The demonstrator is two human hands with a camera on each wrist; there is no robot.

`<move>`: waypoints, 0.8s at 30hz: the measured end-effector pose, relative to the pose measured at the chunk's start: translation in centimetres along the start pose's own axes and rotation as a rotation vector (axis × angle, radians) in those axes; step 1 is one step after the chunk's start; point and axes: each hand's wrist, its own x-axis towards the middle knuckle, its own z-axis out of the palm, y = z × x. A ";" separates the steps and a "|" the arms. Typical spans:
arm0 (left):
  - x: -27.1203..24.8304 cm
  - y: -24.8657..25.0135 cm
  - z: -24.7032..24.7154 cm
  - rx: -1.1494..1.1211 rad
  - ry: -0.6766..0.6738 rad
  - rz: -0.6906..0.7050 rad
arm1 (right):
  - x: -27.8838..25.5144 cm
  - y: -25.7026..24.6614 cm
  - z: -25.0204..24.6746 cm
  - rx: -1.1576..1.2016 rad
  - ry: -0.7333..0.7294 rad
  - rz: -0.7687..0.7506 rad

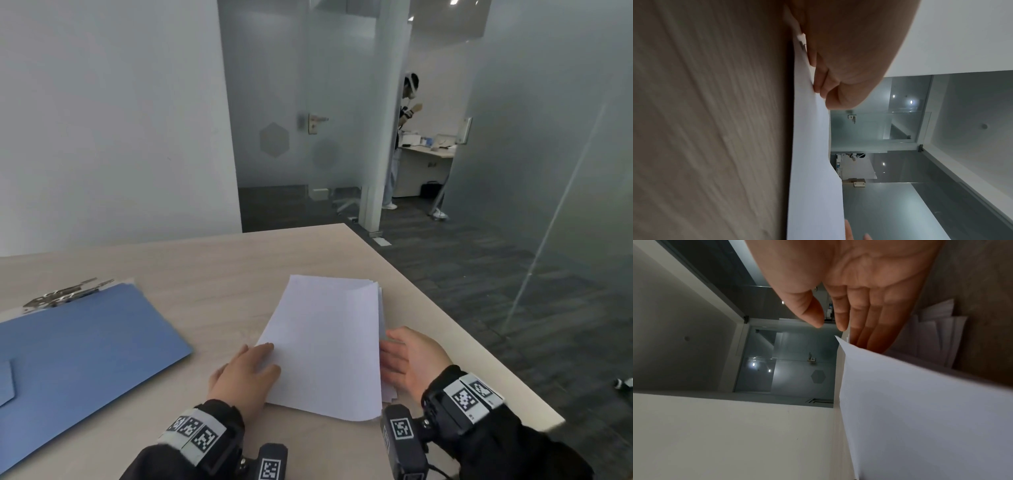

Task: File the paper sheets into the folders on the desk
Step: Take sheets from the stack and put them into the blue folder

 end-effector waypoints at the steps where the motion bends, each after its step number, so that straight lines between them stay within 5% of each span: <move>1: -0.1 0.0 -0.1 -0.014 -0.006 0.006 | 0.2 0.1 0.1 -0.022 -0.007 0.008; 11: -0.2 -0.9 -0.4 -0.180 -0.041 0.047 | 2.2 0.4 0.5 -0.313 0.020 0.084; 24: 0.4 -2.3 -0.6 -0.358 -0.073 0.011 | 0.4 0.4 0.4 -0.292 -0.061 -0.144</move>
